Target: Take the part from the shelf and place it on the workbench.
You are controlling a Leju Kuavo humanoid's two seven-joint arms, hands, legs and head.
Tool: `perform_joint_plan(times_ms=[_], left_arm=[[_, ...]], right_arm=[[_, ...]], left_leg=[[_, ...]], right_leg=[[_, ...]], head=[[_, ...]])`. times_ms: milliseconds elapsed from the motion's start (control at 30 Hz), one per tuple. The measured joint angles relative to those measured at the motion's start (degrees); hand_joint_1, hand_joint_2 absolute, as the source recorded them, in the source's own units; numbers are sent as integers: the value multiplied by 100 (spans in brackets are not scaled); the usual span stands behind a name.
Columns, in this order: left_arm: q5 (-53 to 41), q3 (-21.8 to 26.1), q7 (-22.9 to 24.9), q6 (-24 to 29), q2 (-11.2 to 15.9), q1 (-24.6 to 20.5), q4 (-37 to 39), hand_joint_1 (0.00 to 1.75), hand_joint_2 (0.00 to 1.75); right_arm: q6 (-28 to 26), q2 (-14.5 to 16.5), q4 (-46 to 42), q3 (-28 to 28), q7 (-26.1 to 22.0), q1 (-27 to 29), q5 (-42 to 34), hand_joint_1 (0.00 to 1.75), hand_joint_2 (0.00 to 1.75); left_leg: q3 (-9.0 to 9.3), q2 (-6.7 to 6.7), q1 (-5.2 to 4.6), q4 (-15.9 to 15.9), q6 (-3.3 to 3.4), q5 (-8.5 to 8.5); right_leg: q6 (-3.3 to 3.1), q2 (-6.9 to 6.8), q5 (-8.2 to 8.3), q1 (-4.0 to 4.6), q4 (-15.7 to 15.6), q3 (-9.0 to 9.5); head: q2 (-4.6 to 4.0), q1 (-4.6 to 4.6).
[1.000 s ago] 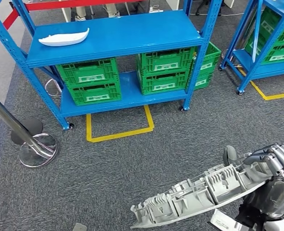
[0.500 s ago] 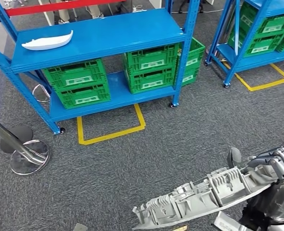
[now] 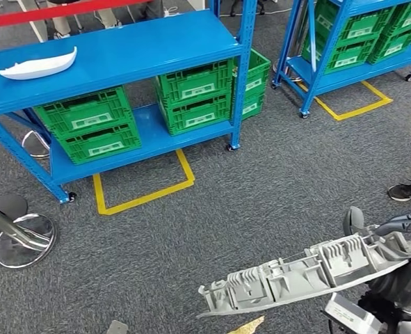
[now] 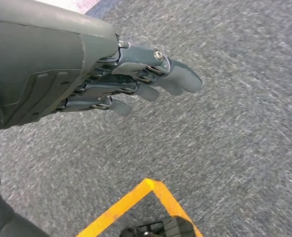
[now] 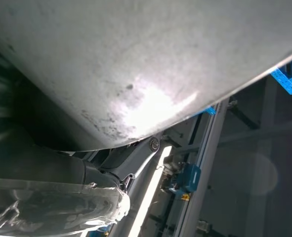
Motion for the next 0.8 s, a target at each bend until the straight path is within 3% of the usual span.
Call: perform_joint_plan(times_ms=[67, 100, 200, 233, 267, 300, 367, 433, 533, 600, 667, 733, 800], left_arm=[[0, -8, 0, -5, -4, -12, -1, 0, 175], [0, -15, 1, -8, -7, -17, -1, 0, 175], [0, -38, 4, -18, -9, -24, -1, 0, 175], [0, -42, 6, -19, -9, -24, 0, 0, 175], [0, -45, 8, -19, -9, -25, 0, 0, 175], [0, -49, 9, -18, -9, -27, 0, 0, 175], [0, -66, 9, -18, -9, -35, -1, 0, 175], [1, -81, 9, -18, -5, -39, -2, 0, 175], [3, -87, 10, -18, 4, -41, -2, 0, 175], [5, -89, 11, -18, 6, -52, -2, 0, 175], [7, -91, 14, -18, 5, -58, -1, 0, 175], [8, -92, 19, -18, 3, -45, 0, 0, 175], [9, -92, 23, -18, 3, -30, 0, 0, 175]], right_arm=[[0, -3, 0, -62, 2, 4, -43, 175, 175], [0, -4, 0, -92, -1, -2, -66, 175, 175], [0, -6, 4, -144, -8, -1, -108, 175, 175], [0, -7, 5, -157, -8, 5, -110, 175, 175], [0, -7, 6, -172, -8, 7, -111, 175, 175], [0, -7, 7, -188, -9, 8, -111, 175, 175], [0, -7, 7, -209, -9, 4, -111, 175, 175], [0, -7, 8, -221, -10, -1, -114, 175, 175], [0, -9, 9, -239, -5, 13, -120, 175, 175], [0, -11, 9, -255, -1, 19, -124, 175, 175], [0, -11, 9, -260, 11, 18, -132, 175, 175], [0, -11, 9, -261, 26, 21, -141, 175, 175], [0, -11, 9, -262, 38, 37, -146, 175, 175]], left_leg=[[5, 79, 13, -66, 54, 43], [10, 124, 20, -98, 82, 65], [-4, 267, 0, -108, 117, 78], [-8, 319, -9, -107, 119, 78], [-9, 368, -14, -105, 119, 78], [-6, 413, -16, -103, 116, 77], [5, 491, -30, -88, 91, 62], [-3, 552, -64, -48, 42, 44], [-16, 651, -79, -14, -11, 35], [-68, 564, -55, 136, -64, -113], [-305, 377, -24, 695, -115, -472], [-620, 303, -12, 1388, -116, -764], [-706, 278, -16, 1552, -73, -692]], right_leg=[[53, -55, -62, -5, 83, -78], [70, -118, -184, -3, 270, -171], [113, -269, -712, -8, 1346, -659], [126, -282, -775, -10, 1579, -757], [134, -293, -731, -11, 1602, -750], [139, -315, -587, -12, 1387, -621], [146, -465, -266, -5, 590, -170], [100, -582, -143, 8, 68, 118], [-4, -495, -137, 17, 19, 119], [-70, -416, -113, 6, 12, 107], [-119, -334, -89, 2, 8, 93], [-142, -231, -74, 15, 10, 72], [-157, -104, -63, 34, 12, 60]], head=[[0, 8], [0, 16], [0, 39], [0, 38], [0, 40], [0, 41], [0, 43], [0, 38], [0, 37], [0, 30], [0, 15], [0, 10], [0, 9]])
